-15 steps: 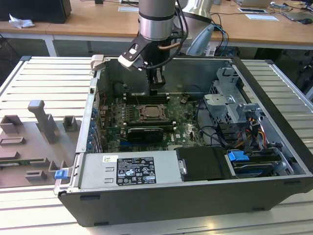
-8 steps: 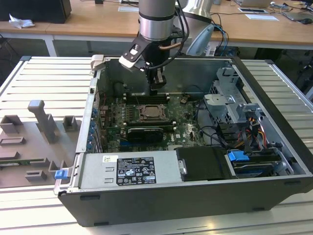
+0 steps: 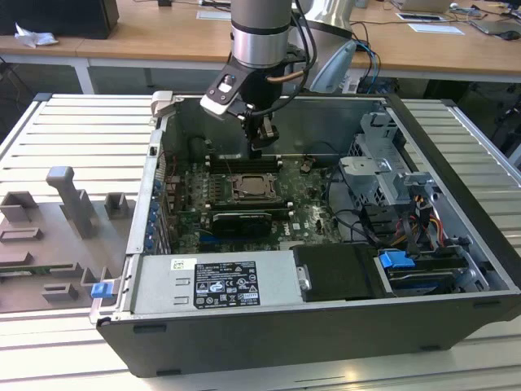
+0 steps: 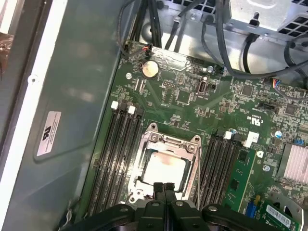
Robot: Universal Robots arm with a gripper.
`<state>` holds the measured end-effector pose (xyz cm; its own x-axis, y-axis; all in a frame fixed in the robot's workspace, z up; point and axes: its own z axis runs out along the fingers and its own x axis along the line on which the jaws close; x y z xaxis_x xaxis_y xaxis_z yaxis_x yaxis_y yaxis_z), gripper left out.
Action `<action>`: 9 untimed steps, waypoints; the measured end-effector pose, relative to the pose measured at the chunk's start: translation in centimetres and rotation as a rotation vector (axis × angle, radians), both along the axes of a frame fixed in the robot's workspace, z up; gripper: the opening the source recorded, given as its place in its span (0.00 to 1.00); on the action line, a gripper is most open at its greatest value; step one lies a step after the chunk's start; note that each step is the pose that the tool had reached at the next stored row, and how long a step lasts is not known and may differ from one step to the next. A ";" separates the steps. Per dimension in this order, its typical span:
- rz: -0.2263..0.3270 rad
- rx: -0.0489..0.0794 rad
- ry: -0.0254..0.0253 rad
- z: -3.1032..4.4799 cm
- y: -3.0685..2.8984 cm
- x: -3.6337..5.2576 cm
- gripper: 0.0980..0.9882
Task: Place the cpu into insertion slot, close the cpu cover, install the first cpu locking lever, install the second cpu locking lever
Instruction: 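Install the first cpu locking lever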
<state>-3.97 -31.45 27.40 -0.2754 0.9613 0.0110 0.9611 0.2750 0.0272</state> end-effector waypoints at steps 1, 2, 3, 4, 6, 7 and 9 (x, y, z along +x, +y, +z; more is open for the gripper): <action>0.008 0.000 0.0000 0.00 0.00 0.00 0.01; 0.018 0.000 0.0000 0.00 0.00 0.00 0.01; 0.026 0.000 0.0000 0.00 0.00 0.00 0.01; 0.032 0.000 0.0000 0.00 0.00 0.00 0.01; 0.041 0.000 0.0000 0.00 0.00 0.00 0.01; 0.046 0.000 0.0000 0.00 0.00 0.00 0.01; 0.055 0.000 0.0000 0.00 0.00 0.00 0.01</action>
